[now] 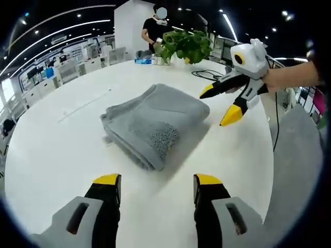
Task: Fold the towel on the table until its edges align and the towel forms a compact rectangular stack.
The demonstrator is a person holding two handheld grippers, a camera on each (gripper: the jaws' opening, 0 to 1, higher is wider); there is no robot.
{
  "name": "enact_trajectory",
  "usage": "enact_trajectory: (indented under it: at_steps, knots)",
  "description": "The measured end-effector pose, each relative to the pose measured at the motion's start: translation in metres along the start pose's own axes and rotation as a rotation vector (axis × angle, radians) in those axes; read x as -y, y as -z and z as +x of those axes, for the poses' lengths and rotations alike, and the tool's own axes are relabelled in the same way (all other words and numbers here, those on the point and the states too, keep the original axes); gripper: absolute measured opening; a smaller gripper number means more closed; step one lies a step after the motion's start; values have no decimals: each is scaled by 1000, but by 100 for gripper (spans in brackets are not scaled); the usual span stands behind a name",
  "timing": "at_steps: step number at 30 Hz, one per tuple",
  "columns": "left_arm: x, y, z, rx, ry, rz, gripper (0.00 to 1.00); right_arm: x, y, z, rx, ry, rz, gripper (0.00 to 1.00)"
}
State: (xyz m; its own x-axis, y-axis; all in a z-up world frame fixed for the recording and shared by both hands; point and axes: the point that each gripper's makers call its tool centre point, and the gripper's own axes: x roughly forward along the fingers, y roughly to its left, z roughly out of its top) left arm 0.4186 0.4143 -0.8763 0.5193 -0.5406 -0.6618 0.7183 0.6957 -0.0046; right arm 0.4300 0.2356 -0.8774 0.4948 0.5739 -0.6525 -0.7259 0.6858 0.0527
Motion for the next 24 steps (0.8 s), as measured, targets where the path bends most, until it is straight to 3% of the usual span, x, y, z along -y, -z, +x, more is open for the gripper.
enact_trajectory:
  at_steps: [7,24]
  knots:
    - [5,-2,-17,76,-27,-61,59,-10,9,-13,16,13,35,67]
    - [28,21,-49,114,-58,-149,67,-35,27,-37,52,40,88,70]
